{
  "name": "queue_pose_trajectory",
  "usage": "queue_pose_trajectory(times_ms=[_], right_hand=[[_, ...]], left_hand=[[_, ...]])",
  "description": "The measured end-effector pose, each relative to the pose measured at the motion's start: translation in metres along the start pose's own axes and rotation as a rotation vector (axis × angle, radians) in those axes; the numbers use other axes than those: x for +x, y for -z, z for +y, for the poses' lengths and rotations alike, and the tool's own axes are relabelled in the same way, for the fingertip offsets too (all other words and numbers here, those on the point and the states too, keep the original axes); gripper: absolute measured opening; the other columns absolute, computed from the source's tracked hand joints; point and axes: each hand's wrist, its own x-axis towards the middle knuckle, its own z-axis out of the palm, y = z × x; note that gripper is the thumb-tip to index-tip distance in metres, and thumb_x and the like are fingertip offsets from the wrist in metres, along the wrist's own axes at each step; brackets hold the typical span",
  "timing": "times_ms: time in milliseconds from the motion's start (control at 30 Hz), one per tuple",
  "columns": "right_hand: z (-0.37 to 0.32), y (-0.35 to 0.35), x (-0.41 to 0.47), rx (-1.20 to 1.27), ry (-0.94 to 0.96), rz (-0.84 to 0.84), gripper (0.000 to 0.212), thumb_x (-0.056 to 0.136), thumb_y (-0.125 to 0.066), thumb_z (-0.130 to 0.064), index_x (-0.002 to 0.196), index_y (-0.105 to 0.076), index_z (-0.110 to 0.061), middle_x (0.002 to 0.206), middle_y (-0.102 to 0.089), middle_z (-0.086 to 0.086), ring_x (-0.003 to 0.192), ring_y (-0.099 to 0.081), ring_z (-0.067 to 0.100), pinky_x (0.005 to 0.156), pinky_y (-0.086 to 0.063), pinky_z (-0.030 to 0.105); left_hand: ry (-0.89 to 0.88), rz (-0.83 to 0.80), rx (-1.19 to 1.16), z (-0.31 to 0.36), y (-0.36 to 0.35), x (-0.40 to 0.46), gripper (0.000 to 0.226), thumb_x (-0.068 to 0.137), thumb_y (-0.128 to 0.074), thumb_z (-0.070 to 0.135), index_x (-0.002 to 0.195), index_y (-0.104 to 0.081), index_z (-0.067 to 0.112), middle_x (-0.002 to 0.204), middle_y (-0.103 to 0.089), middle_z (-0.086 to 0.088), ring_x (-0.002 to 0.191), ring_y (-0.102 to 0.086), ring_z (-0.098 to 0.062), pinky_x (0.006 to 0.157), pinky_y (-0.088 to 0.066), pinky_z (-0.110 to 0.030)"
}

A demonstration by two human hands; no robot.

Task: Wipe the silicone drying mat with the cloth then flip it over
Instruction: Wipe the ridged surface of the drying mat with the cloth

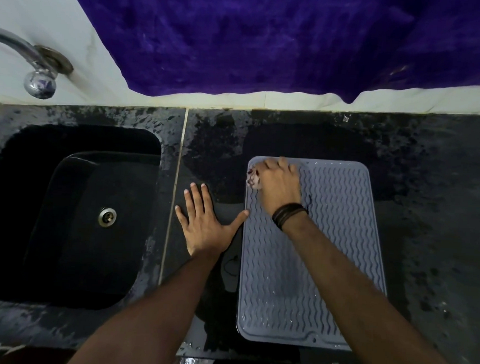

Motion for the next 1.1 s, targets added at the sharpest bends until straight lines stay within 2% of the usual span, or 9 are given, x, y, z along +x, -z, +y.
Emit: queue_pose_trajectory(times_ms=[133, 367, 567, 733, 900, 1033, 1100], right_hand=[[-0.006, -0.006, 0.019, -0.009, -0.032, -0.017, 0.046, 0.083, -0.057, -0.008, 0.128, -0.054, -0.015, 0.126, -0.057, 0.008, 0.119, -0.045, 0.030, 0.095, -0.039, 0.043], [-0.004, -0.016, 0.001, 0.002, -0.002, 0.009, 0.057, 0.080, -0.061, -0.009, 0.135, -0.048, -0.018, 0.133, -0.053, 0.006, 0.120, -0.045, 0.030, 0.098, -0.038, 0.044], [-0.003, -0.016, -0.043, 0.028, 0.040, -0.014, 0.047, 0.086, -0.056, -0.015, 0.132, -0.051, -0.021, 0.134, -0.052, 0.002, 0.122, -0.043, 0.027, 0.101, -0.032, 0.043], [-0.004, -0.009, -0.037, 0.029, -0.014, 0.008, 0.049, 0.079, -0.066, -0.019, 0.127, -0.056, -0.022, 0.127, -0.058, 0.002, 0.118, -0.045, 0.026, 0.096, -0.034, 0.043], [-0.004, 0.001, 0.001, -0.040, -0.054, -0.006, 0.055, 0.075, -0.070, -0.013, 0.127, -0.053, -0.017, 0.127, -0.057, 0.007, 0.122, -0.043, 0.030, 0.094, -0.036, 0.044], [-0.008, -0.006, 0.001, -0.062, -0.028, -0.018, 0.044, 0.084, -0.056, -0.010, 0.128, -0.052, -0.015, 0.129, -0.055, 0.009, 0.123, -0.042, 0.030, 0.096, -0.035, 0.045], [-0.007, -0.008, -0.011, -0.067, -0.007, -0.005, 0.044, 0.084, -0.057, -0.013, 0.128, -0.053, -0.017, 0.129, -0.055, 0.007, 0.122, -0.043, 0.029, 0.096, -0.034, 0.045]], left_hand=[[0.011, -0.006, 0.006, 0.001, 0.000, 0.001, 0.131, 0.071, -0.021, 0.105, 0.165, -0.002, 0.016, 0.173, 0.004, -0.005, 0.158, 0.012, -0.021, 0.126, 0.001, -0.057], [0.007, -0.013, 0.013, 0.003, 0.003, -0.001, 0.132, 0.069, -0.016, 0.106, 0.165, -0.001, 0.016, 0.173, 0.006, -0.005, 0.158, 0.012, -0.022, 0.126, 0.005, -0.055], [0.008, -0.015, 0.015, 0.003, 0.004, -0.001, 0.131, 0.070, -0.013, 0.105, 0.165, 0.000, 0.016, 0.173, 0.006, -0.005, 0.158, 0.013, -0.022, 0.126, 0.008, -0.053], [0.008, -0.023, 0.008, 0.002, 0.004, -0.001, 0.131, 0.071, -0.017, 0.105, 0.165, 0.000, 0.015, 0.173, 0.006, -0.005, 0.158, 0.013, -0.021, 0.126, 0.009, -0.054], [0.008, -0.033, -0.006, 0.002, 0.005, 0.000, 0.134, 0.068, -0.018, 0.106, 0.165, -0.001, 0.015, 0.173, 0.005, -0.006, 0.158, 0.013, -0.022, 0.125, 0.009, -0.055], [0.010, -0.033, -0.001, 0.001, 0.004, 0.000, 0.134, 0.068, -0.018, 0.106, 0.165, -0.001, 0.016, 0.173, 0.006, -0.006, 0.158, 0.013, -0.021, 0.125, 0.008, -0.055], [0.009, -0.022, -0.001, 0.001, 0.004, 0.000, 0.134, 0.068, -0.017, 0.106, 0.165, -0.002, 0.015, 0.173, 0.004, -0.006, 0.158, 0.012, -0.022, 0.125, 0.008, -0.055]])
